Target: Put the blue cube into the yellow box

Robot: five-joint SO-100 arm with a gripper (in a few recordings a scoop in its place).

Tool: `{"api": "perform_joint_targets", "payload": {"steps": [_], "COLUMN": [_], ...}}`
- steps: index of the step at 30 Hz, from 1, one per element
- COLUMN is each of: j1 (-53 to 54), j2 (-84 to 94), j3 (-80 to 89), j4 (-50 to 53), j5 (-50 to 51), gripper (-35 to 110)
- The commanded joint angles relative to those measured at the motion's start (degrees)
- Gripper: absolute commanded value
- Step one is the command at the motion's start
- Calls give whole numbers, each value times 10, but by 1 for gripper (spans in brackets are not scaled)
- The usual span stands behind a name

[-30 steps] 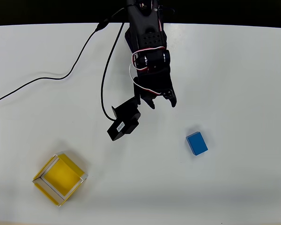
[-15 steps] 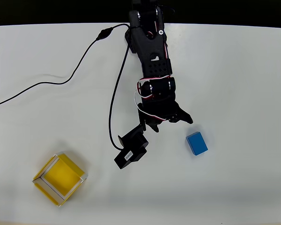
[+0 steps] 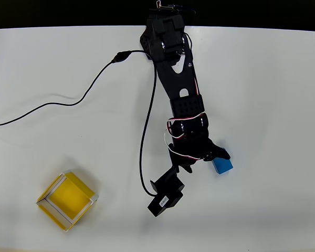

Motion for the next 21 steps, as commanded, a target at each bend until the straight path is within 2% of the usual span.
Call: {"api": "perform_joint_targets", "payload": {"steps": [1,21], "j1": [-25,-83], "j2": [1,-127], "j3": [-88,-106], "j4": [-11,-75], "j5": [-1,33], "gripper": [57,56]}}
